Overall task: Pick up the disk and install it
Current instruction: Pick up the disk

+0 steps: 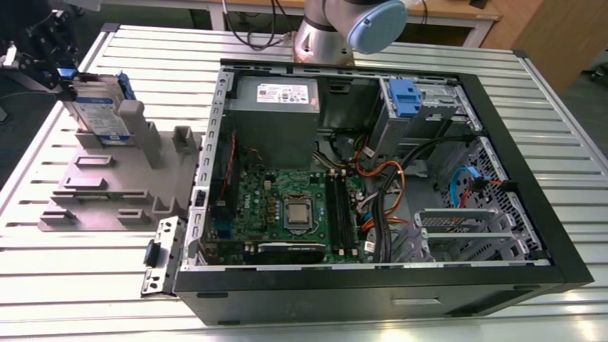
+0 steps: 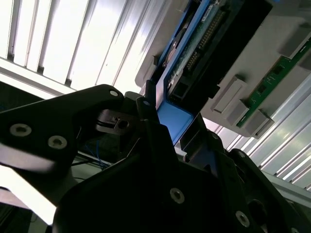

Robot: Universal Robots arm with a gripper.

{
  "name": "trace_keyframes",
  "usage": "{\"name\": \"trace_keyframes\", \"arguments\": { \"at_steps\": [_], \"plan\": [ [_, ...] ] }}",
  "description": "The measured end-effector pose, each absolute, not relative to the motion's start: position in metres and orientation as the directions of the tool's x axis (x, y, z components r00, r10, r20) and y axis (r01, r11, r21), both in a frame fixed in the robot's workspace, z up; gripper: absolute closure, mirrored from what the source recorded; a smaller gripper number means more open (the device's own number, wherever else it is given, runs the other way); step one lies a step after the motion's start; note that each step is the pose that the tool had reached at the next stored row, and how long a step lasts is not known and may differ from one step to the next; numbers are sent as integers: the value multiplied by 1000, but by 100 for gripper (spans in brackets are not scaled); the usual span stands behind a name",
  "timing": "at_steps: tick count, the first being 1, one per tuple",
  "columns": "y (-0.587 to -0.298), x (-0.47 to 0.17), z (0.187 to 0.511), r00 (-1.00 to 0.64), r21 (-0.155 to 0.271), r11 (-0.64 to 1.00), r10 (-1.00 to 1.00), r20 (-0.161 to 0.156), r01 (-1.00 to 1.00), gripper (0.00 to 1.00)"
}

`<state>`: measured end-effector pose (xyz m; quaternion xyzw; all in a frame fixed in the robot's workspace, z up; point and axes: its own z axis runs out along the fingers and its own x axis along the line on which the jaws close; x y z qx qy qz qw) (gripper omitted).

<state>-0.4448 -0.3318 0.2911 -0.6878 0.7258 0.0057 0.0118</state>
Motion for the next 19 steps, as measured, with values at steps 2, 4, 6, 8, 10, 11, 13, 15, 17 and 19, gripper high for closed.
{"name": "trace_keyframes", "arguments": {
  "at_steps": [2, 4, 6, 8, 10, 11, 13, 15, 17, 19],
  "plan": [
    [-332, -445, 290, -54, -8, 54, -998, -25, -999, 55],
    [-332, -445, 290, -54, -8, 54, -998, -25, -999, 55],
    [-332, -445, 290, -54, -8, 54, -998, -25, -999, 55],
    [-332, -445, 290, -54, -8, 54, -998, -25, -999, 55],
    [-332, -445, 290, -54, -8, 54, -998, -25, -999, 55],
    [-332, -445, 290, -54, -8, 54, -998, -25, -999, 55],
    [-332, -445, 290, -54, -8, 54, -998, -25, -999, 55],
    [-332, -445, 290, -54, -8, 54, -998, -25, -999, 56],
    [-332, -445, 290, -54, -8, 54, -998, -25, -999, 63],
    [-332, -445, 290, -54, -8, 54, -998, -25, -999, 63]
  ]
}}
